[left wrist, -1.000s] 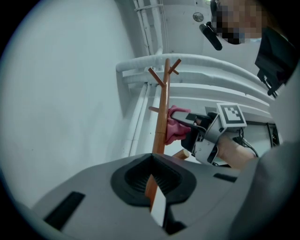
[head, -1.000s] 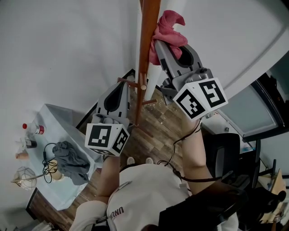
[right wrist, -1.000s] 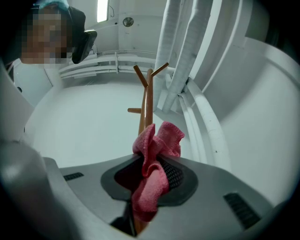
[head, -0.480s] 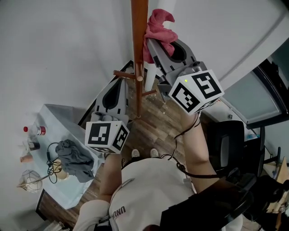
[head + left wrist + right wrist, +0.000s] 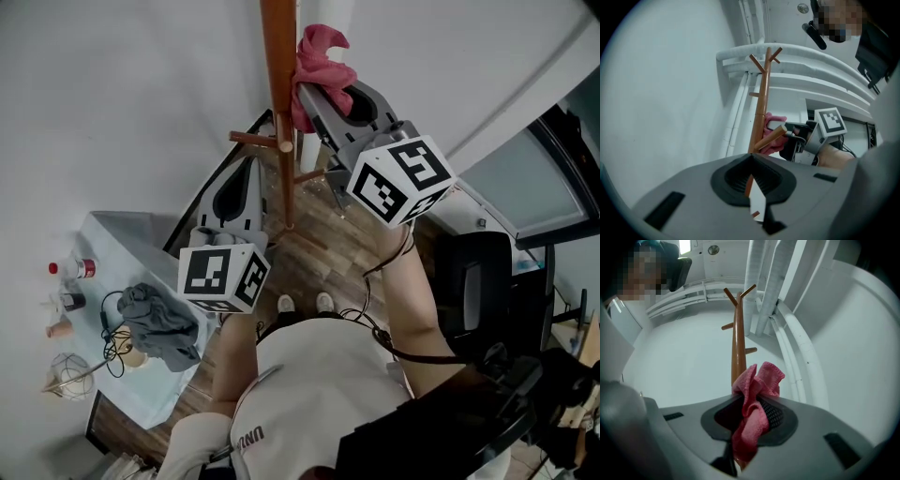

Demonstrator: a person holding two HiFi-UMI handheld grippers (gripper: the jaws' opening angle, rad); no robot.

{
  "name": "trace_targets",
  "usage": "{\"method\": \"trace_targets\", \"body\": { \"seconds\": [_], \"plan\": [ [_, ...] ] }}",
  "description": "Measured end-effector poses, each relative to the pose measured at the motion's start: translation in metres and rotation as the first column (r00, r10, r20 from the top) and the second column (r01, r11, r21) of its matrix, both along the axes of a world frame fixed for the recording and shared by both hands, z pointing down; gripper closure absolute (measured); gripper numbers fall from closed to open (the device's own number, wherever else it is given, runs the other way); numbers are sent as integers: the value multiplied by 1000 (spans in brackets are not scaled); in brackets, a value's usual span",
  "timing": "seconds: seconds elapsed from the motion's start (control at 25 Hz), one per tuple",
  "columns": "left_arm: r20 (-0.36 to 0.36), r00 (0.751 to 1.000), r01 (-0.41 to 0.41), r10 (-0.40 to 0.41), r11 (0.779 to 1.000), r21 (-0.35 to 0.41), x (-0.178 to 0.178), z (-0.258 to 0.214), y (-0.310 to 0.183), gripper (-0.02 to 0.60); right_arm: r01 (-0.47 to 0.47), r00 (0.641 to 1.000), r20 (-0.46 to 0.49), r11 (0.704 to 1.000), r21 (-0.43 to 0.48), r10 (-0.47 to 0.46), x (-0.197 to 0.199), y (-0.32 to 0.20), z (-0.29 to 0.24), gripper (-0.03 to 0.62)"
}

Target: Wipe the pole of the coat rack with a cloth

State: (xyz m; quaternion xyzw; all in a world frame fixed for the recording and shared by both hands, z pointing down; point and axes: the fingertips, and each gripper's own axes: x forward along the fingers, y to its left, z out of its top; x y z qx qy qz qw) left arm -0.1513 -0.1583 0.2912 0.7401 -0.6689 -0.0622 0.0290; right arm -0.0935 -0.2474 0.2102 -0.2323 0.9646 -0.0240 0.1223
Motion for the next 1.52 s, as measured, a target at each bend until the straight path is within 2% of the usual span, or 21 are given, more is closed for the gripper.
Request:
{"method": "trace_targets", "body": {
  "seconds": [0.48,0.76,1.52],
  "plan": [
    [0,1000,-10,10,999,-32,1,16,4,572,-18,997,-74,998,-58,14,-4,0,42,505],
    [1,1000,-5,5,997,-78,-1,32,4,572,-27,996,-89,994,-102,18,-6,-1,64,505],
    [14,1000,-23,26,990,-142,2,57,5,572,-47,992,-126,975,-219,20,-8,1,117,505]
  ]
}}
